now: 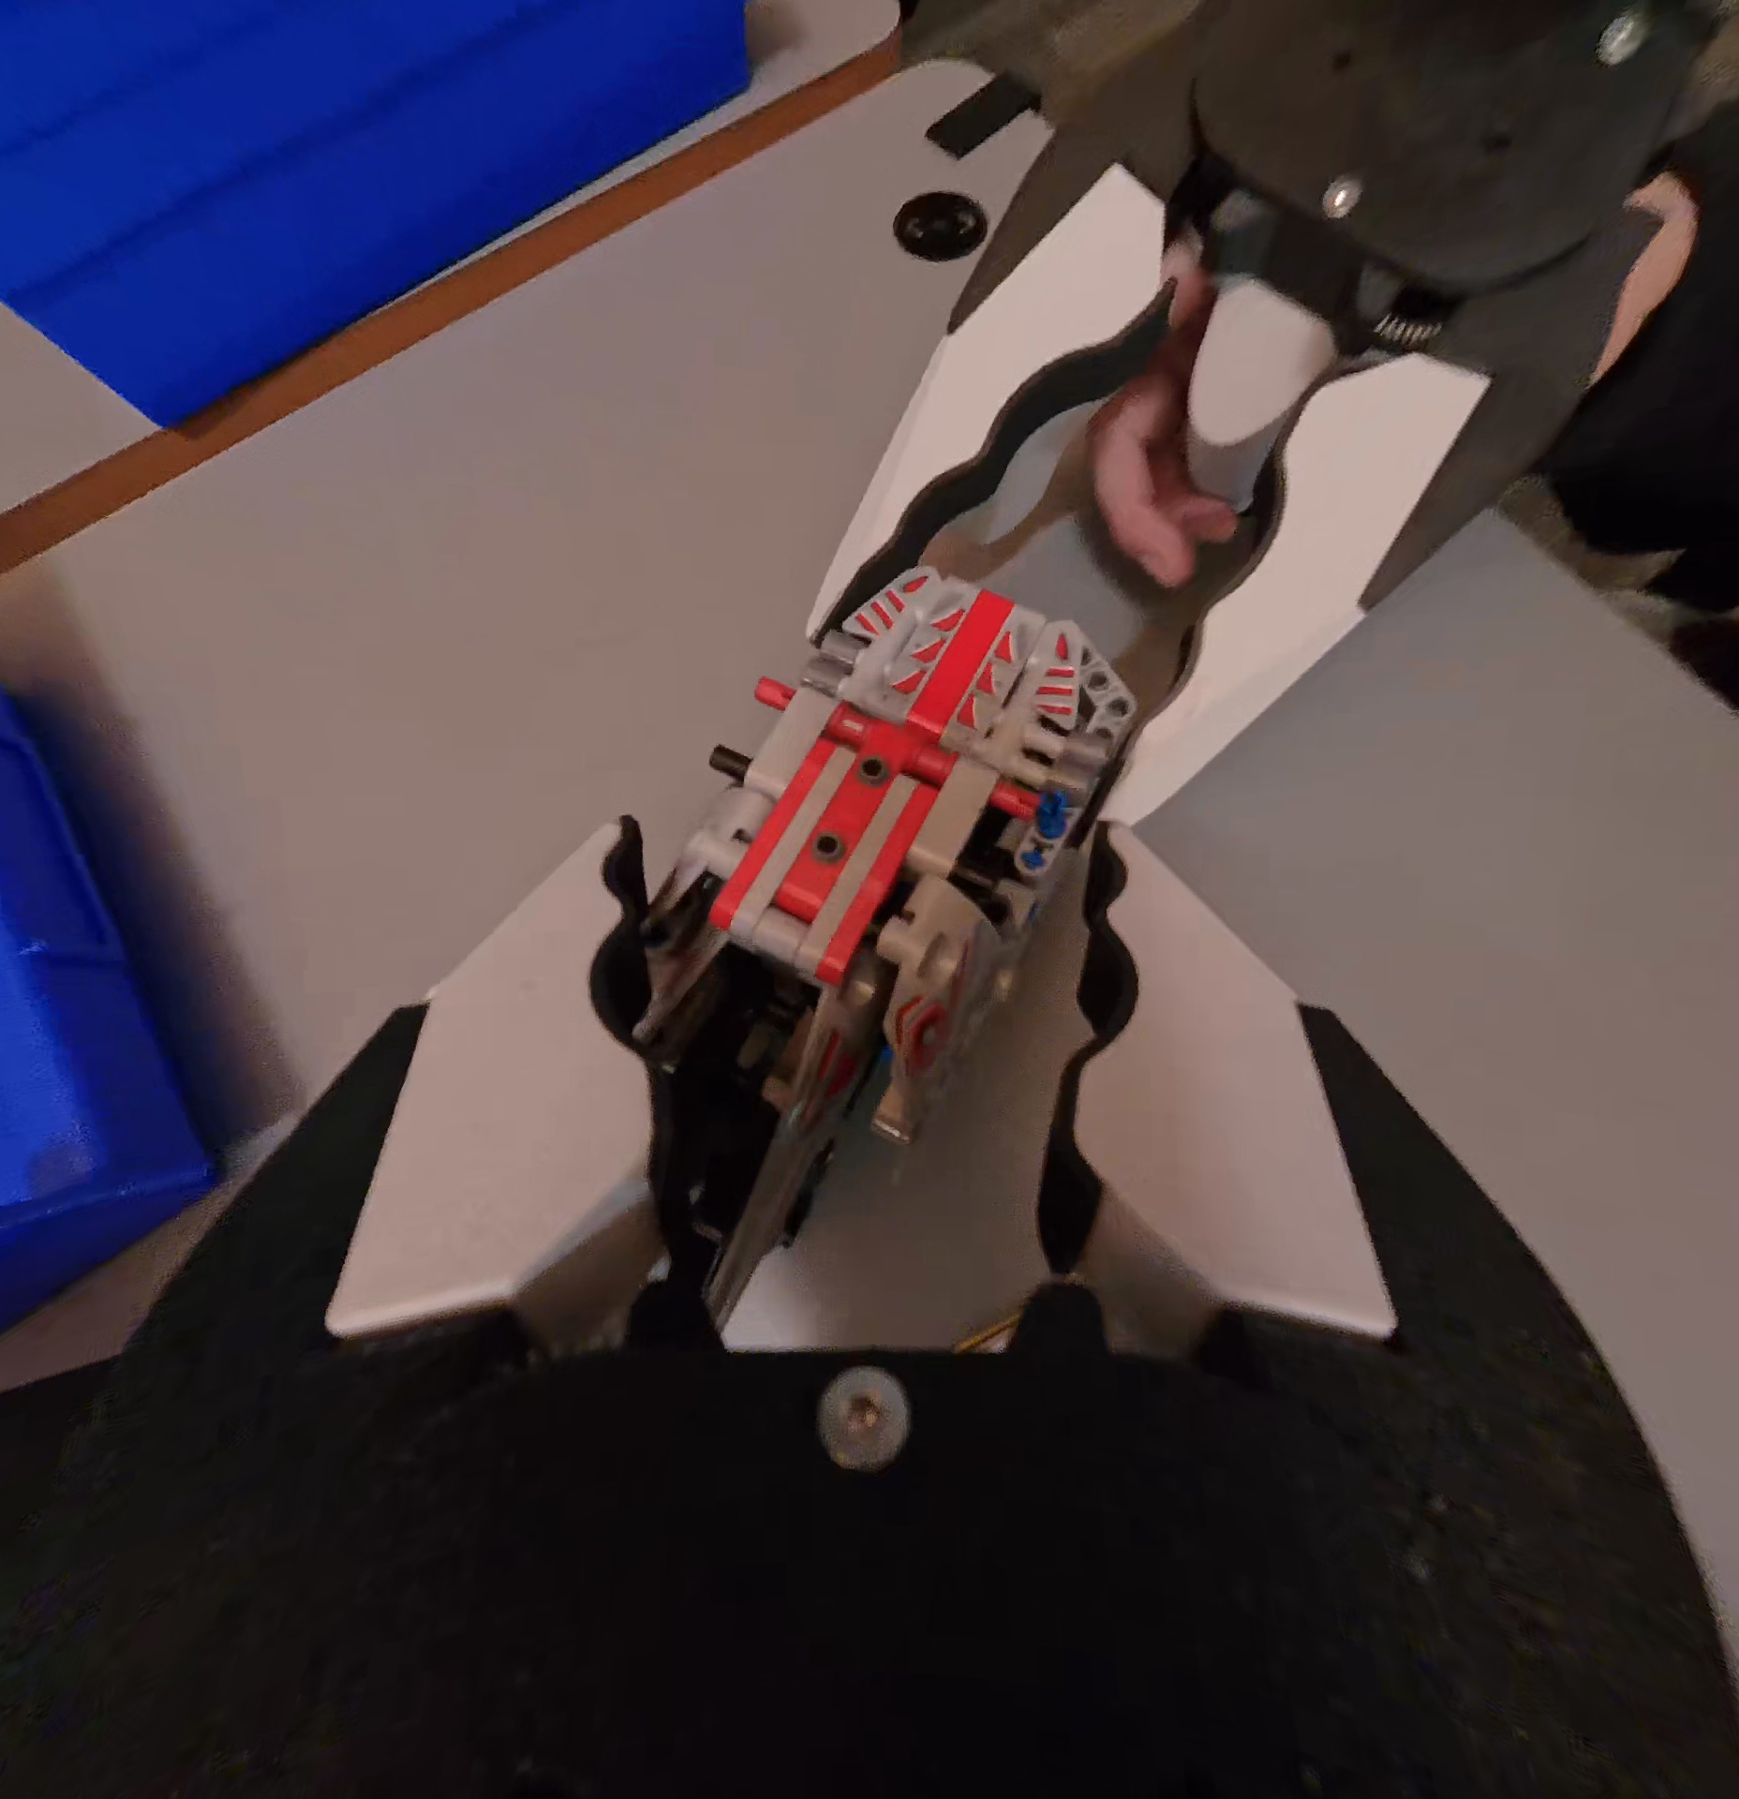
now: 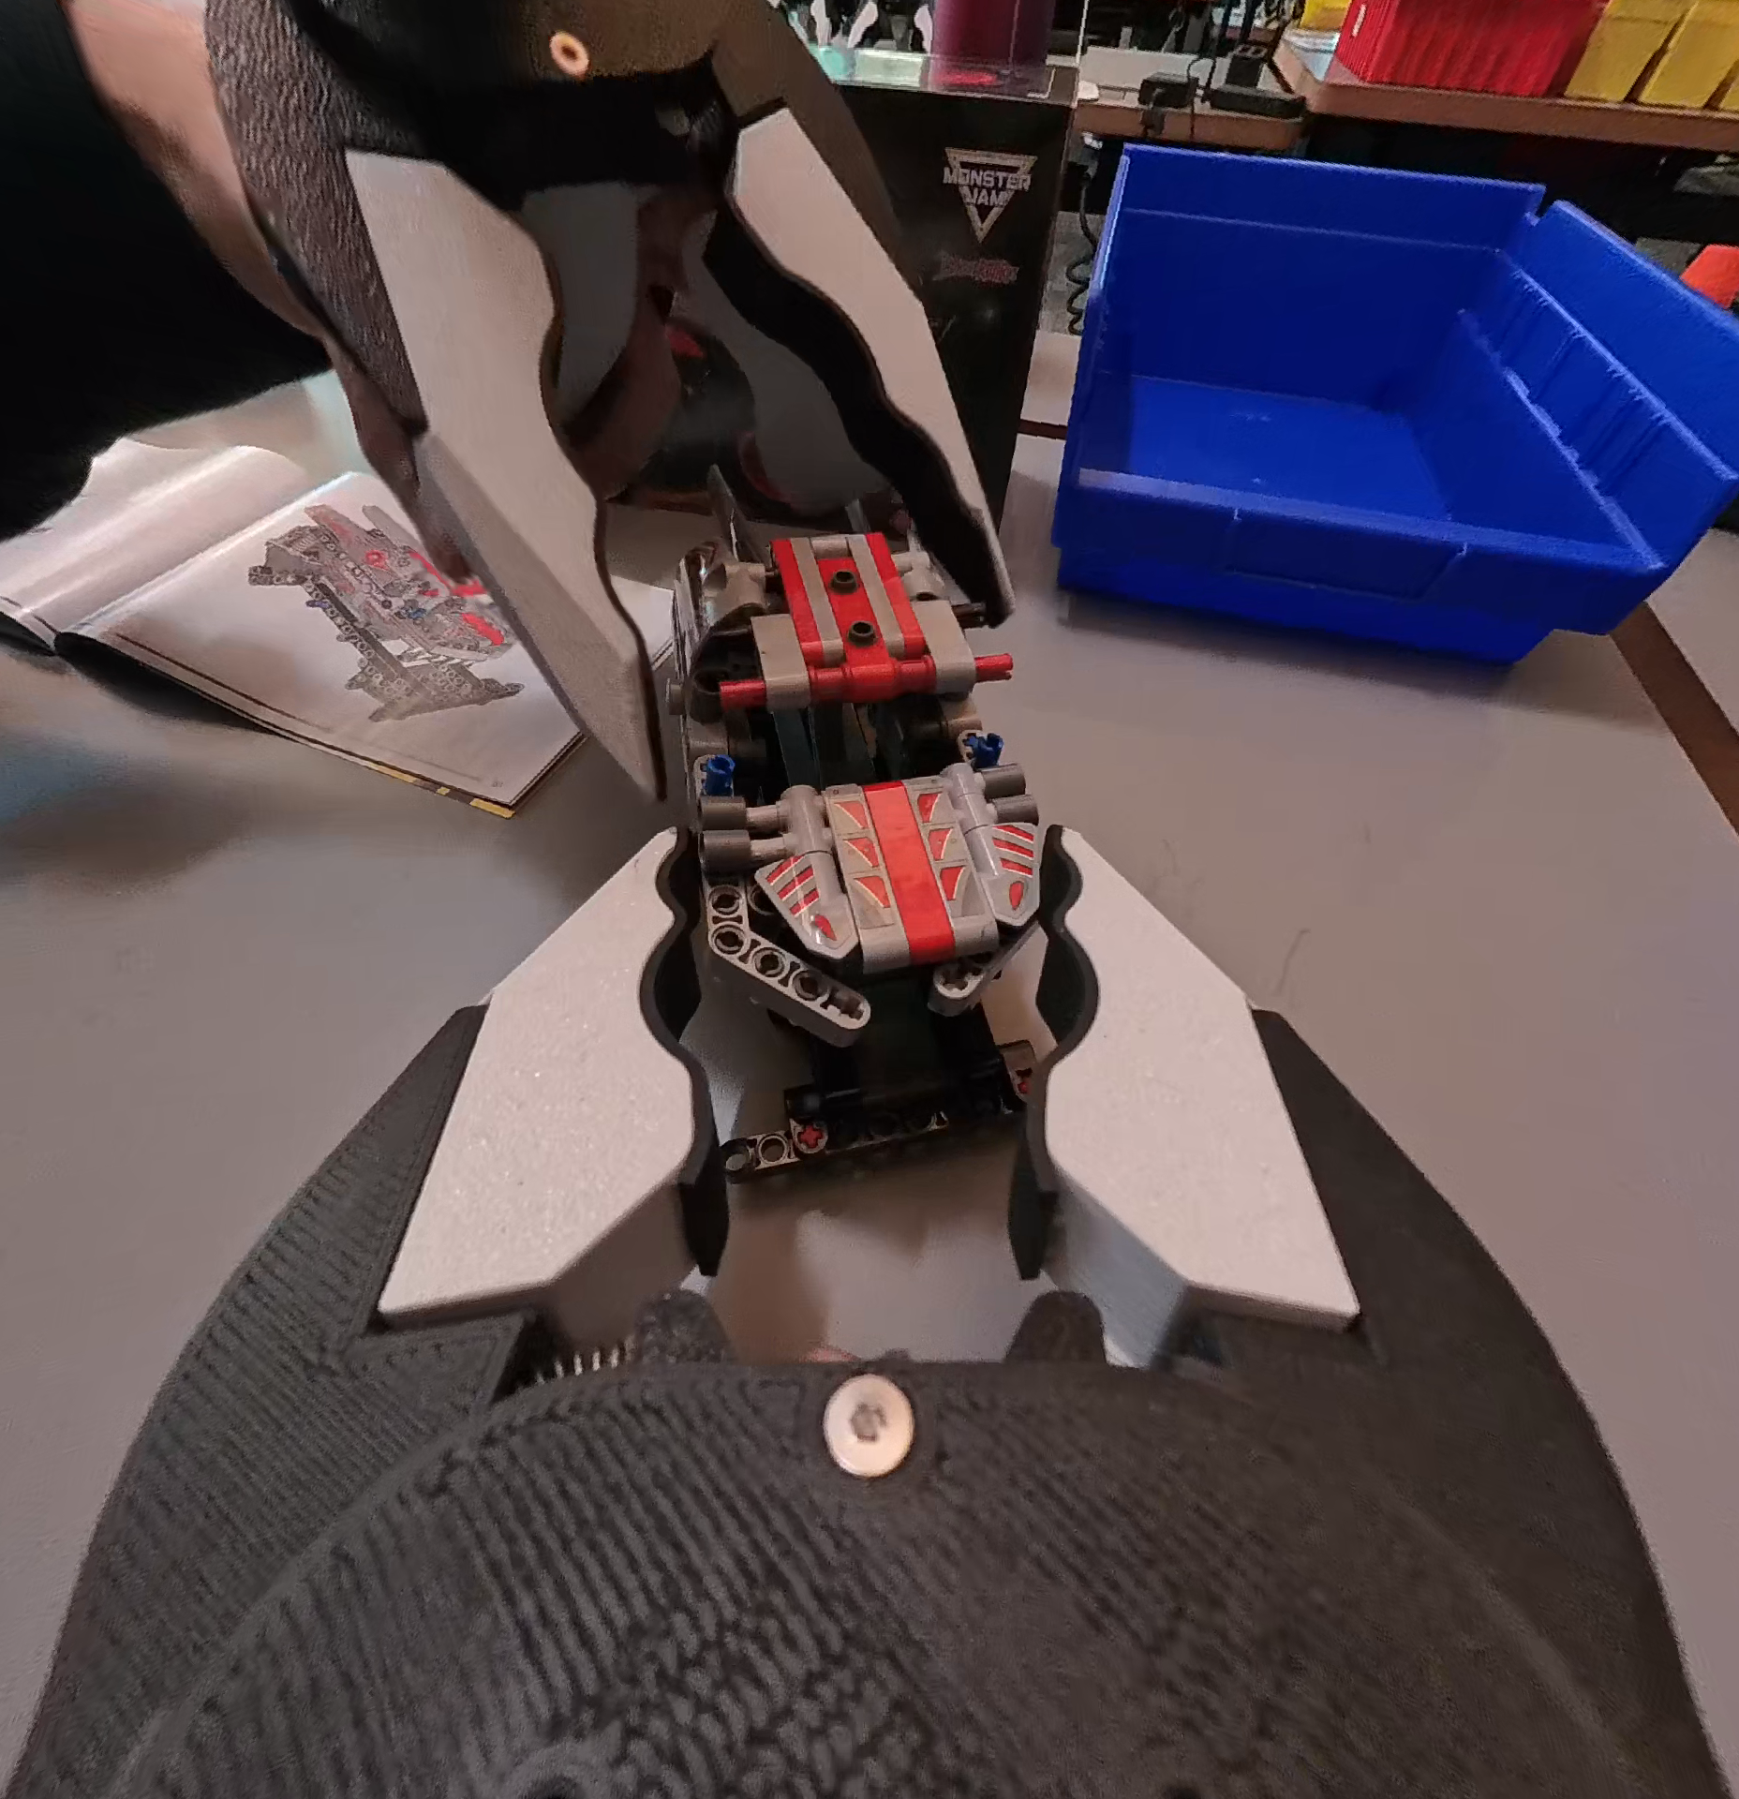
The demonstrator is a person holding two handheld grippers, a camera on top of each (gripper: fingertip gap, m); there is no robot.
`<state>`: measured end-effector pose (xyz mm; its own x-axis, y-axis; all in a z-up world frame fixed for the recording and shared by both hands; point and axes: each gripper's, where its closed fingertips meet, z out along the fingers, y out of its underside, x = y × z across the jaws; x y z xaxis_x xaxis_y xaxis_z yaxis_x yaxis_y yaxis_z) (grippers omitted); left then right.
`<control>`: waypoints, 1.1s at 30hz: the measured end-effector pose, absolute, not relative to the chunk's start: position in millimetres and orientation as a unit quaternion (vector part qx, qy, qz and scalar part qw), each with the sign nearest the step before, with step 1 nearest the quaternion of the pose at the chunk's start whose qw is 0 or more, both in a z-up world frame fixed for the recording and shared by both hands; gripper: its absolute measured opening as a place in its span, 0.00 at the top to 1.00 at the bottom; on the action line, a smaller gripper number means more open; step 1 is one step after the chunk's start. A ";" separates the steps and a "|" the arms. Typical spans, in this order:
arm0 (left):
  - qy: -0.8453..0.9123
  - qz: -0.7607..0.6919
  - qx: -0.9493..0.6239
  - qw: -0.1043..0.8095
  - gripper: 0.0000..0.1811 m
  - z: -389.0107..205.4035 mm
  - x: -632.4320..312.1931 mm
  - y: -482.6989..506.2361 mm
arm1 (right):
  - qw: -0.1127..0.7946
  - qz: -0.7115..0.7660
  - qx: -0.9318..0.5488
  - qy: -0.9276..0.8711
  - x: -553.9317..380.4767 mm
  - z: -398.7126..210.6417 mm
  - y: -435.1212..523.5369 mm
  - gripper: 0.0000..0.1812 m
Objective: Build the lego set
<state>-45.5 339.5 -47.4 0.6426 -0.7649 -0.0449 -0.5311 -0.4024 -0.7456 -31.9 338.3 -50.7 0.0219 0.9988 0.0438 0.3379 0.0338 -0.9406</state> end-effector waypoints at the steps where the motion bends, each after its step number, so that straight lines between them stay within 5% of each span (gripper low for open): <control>1: 0.395 -0.142 -0.824 0.380 0.52 -49.2 -46.5 341.2 | 0.422 0.392 -0.576 -0.580 -32.0 -50.6 338.5 0.62; 33: 0.412 -0.127 -0.801 0.416 0.54 -48.1 -46.0 342.8 | 0.405 0.410 -0.571 -0.585 -32.3 -50.6 339.7 0.62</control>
